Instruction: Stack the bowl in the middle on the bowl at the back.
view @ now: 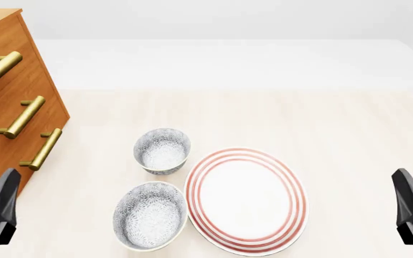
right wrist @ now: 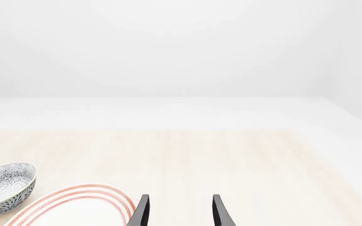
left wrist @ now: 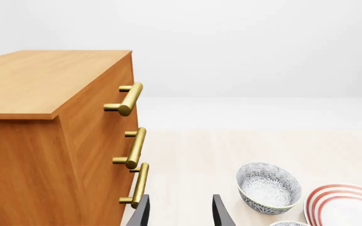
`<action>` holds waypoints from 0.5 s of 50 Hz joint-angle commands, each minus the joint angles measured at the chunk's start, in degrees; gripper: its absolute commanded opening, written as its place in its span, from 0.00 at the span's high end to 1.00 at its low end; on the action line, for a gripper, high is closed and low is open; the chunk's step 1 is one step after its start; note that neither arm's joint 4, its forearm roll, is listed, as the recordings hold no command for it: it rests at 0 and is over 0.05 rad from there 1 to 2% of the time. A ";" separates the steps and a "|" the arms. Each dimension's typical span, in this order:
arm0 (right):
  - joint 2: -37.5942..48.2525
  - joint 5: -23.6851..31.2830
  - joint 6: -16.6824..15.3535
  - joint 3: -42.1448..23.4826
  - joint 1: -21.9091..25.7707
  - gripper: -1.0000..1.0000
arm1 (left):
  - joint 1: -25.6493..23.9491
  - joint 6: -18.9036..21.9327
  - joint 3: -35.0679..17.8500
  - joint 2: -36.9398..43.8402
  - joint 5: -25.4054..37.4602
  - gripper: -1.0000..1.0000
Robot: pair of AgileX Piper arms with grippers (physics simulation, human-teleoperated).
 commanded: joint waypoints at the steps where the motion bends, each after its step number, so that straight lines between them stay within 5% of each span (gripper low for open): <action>1: 0.46 -0.08 0.45 -0.11 0.05 0.00 | 0.02 -0.04 -0.13 0.41 -0.13 0.00; 25: 0.86 -0.12 0.74 -0.12 -0.16 0.00 | -1.69 -1.32 -2.22 1.06 1.39 0.00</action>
